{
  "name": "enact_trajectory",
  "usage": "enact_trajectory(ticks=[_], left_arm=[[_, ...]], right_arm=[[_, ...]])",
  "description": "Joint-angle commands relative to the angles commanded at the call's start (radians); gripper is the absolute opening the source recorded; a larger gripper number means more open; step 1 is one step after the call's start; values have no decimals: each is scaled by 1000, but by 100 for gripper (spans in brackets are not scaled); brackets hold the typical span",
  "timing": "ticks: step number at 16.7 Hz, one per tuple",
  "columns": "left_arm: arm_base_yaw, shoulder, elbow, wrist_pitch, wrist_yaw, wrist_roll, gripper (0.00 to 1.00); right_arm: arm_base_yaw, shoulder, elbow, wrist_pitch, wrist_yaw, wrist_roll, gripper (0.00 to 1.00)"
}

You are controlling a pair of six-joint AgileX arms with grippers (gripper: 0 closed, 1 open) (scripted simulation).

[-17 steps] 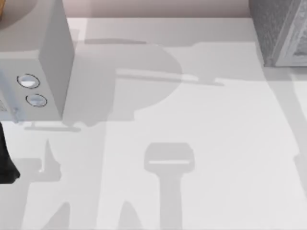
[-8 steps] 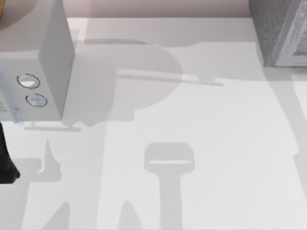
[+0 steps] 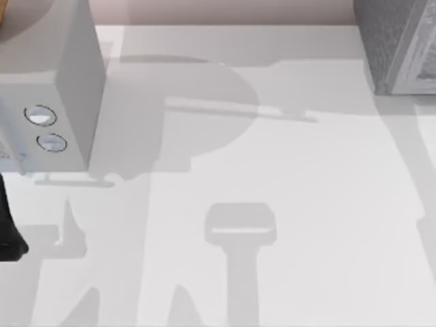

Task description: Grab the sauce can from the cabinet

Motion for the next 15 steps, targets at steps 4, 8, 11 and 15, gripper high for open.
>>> enact_trajectory(ticks=[4,8,11,15], left_arm=[[0,0,0,0,0,0,100],[0,0,0,0,0,0,100],[0,0,0,0,0,0,100],[0,0,0,0,0,0,100]], right_arm=[[0,0,0,0,0,0,0],[0,0,0,0,0,0,0],[4,-13,0,-12,5,2,0],[37,-114,2,-127,44,0,0]])
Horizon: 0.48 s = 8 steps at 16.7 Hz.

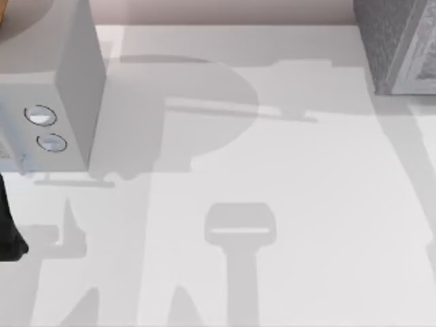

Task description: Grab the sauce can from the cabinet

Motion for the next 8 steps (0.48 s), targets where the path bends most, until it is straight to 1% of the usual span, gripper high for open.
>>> enact_trajectory(ticks=[5,8], left_arm=[[0,0,0,0,0,0,100],[0,0,0,0,0,0,100]], right_arm=[[67,-187,11,-205,60,-1,0],[96,-265,20,-279,82,0,0]])
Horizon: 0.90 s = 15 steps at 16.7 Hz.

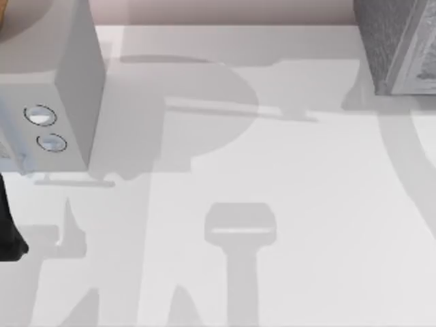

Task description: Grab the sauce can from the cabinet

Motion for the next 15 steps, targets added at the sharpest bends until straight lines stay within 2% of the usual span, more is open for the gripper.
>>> enact_trajectory(ticks=[8,11,15], left_arm=[[0,0,0,0,0,0,100],[0,0,0,0,0,0,100],[0,0,0,0,0,0,100]], right_arm=[[-5,-33,-29,8,-2,2,0],[-22,-118,-156,61,-16,1,0],[-56,-304,-472,174,-52,-1,0]])
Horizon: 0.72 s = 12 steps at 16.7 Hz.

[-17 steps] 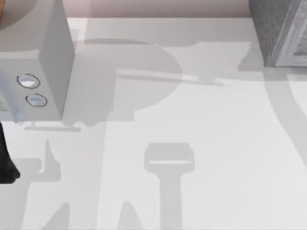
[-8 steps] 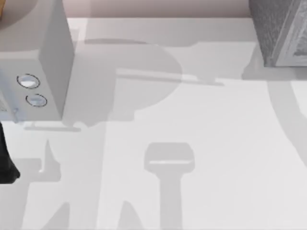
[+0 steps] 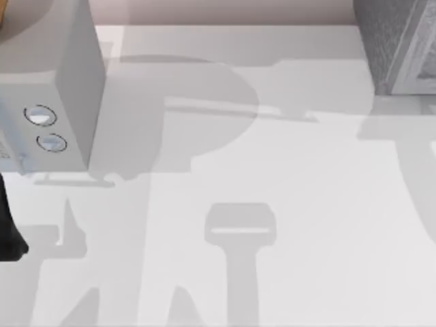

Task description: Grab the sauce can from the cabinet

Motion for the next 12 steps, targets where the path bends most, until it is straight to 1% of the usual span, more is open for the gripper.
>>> enact_trajectory(ticks=[9,12], left_arm=[[0,0,0,0,0,0,100],[0,0,0,0,0,0,100]], right_arm=[[-101,-571,-1008,346,-118,-8,0],[-133,-746,-1282,452,-154,-10,0]])
